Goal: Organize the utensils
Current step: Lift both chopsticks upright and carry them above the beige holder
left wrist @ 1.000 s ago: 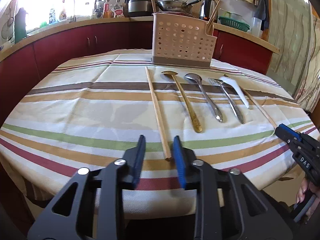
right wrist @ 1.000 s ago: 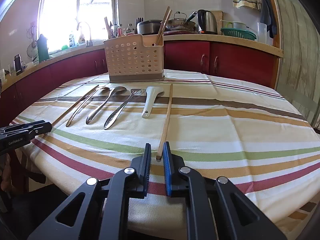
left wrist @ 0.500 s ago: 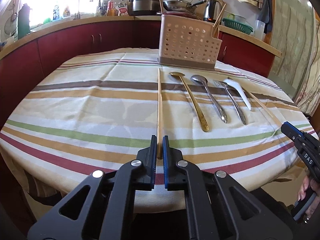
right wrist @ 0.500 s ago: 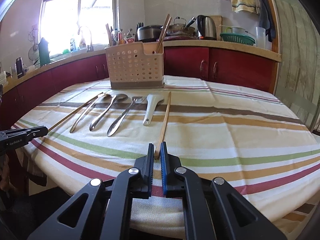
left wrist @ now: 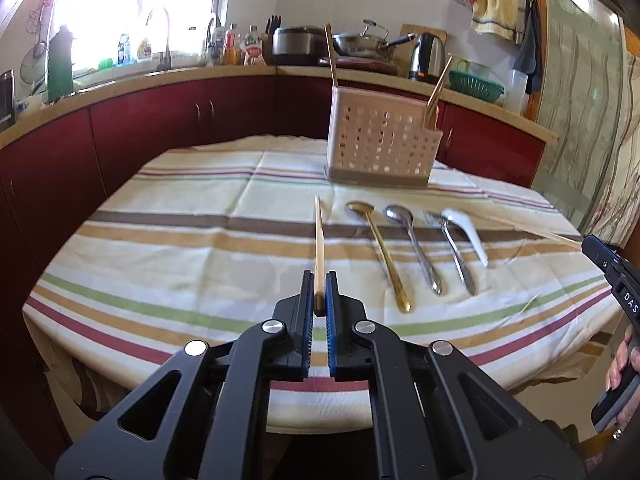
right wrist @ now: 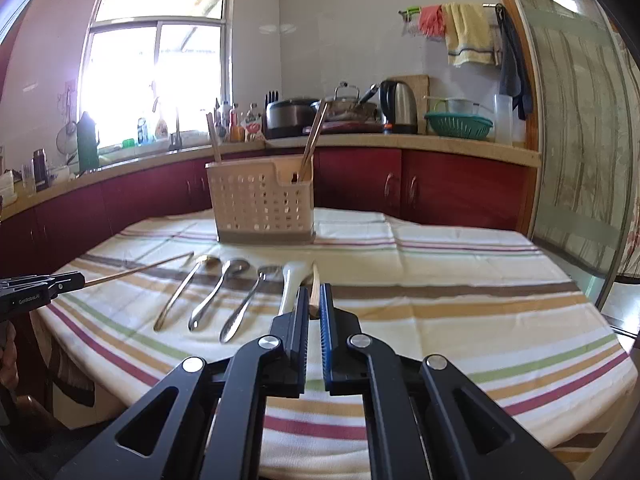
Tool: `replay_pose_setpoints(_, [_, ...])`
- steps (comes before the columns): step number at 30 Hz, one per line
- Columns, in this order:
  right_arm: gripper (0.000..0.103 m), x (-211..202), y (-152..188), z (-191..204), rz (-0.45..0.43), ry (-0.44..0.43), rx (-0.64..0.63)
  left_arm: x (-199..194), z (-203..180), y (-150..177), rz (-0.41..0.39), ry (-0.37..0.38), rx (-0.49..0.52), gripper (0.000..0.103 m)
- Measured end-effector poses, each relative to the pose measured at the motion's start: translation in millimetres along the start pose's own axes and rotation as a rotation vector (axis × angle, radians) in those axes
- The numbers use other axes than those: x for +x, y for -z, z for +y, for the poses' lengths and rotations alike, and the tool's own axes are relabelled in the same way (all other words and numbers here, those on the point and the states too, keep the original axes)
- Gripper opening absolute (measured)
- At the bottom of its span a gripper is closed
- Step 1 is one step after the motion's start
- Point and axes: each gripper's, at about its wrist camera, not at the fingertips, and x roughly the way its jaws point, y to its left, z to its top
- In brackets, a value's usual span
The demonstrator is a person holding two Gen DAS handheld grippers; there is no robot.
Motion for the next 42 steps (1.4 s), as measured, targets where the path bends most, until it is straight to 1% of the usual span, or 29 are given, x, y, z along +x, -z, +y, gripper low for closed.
replay_pose_setpoints(8, [0.006,-4.5,-25.7,-2.4,-0.061,0.001,0.01,-21.8,0.7,-26.8,-0.07,0.008,-0.009,0.006])
replay_pose_setpoints(15, [0.006,5.1,-51.3,-2.6,-0.093,-0.015,0.007,-25.8,4.9,-53.3,-0.101,0.028,-0.028,0.006])
replay_pose_setpoints(21, [0.006,17.5,-76.3,-1.4,-0.107,-0.034,-0.002,-22.8,6.3,-77.4,-0.116,0.042,-0.031,0.006])
replay_pose_setpoints(25, [0.006,26.5,-92.5,0.9,-0.107,-0.043,-0.01,-20.1,4.4,-97.0,-0.127,0.049,-0.004,0.006])
replay_pose_setpoints(35, [0.006,48.5,-117.4,1.5,-0.107,-0.051,-0.029,-1.4,2.7,-138.4,-0.159,0.059,0.028,0.006])
replay_pose_setpoints(42, [0.006,63.5,-132.4,0.7,-0.099,-0.049,-0.033,12.4,4.5,-159.2,-0.175,0.066,0.039,0.006])
